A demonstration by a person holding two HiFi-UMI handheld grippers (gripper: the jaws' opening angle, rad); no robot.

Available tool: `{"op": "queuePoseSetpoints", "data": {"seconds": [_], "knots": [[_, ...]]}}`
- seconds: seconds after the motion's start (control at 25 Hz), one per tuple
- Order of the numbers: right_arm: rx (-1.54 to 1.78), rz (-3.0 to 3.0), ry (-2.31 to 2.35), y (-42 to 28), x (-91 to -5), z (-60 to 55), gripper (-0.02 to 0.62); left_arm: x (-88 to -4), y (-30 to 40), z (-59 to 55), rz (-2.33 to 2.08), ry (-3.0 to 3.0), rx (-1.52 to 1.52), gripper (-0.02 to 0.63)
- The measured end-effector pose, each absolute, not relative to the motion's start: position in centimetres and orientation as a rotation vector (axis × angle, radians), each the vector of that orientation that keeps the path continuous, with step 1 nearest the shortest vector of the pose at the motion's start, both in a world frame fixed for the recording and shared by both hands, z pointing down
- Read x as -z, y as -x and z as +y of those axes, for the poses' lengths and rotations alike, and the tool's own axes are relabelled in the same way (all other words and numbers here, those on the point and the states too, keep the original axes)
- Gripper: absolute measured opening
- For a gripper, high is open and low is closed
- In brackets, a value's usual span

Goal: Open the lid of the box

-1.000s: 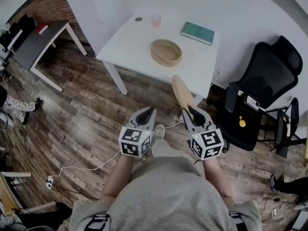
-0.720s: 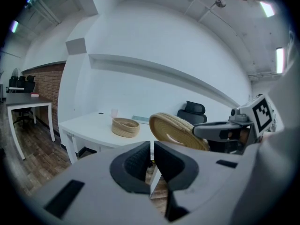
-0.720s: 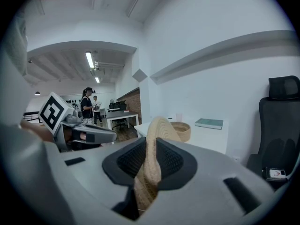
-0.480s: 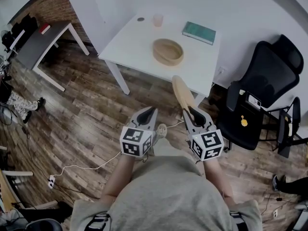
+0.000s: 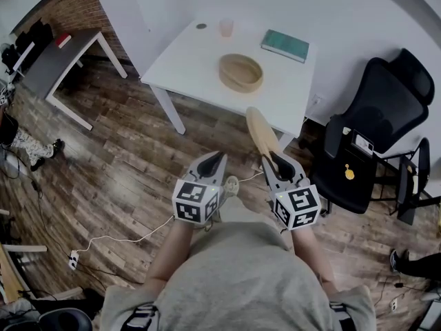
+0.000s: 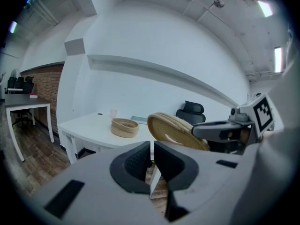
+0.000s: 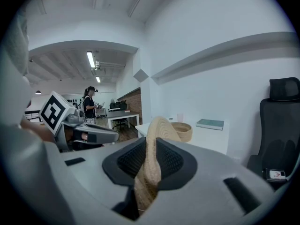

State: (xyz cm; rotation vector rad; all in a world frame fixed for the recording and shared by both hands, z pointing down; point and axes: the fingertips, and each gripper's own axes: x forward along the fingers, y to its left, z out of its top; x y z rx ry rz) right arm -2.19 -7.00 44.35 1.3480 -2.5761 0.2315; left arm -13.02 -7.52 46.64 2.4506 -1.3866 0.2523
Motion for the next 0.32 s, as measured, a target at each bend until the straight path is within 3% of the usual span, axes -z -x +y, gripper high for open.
{"op": "queuePoseSetpoints", "data": {"seconds": [0.32], "knots": [[-0.227,-2.582,-1.355,2.13,-44.02,-7.51,0.071,-46.43,12.69,-7.98,-1.383,-2.461,-0.257,0.023]]}}
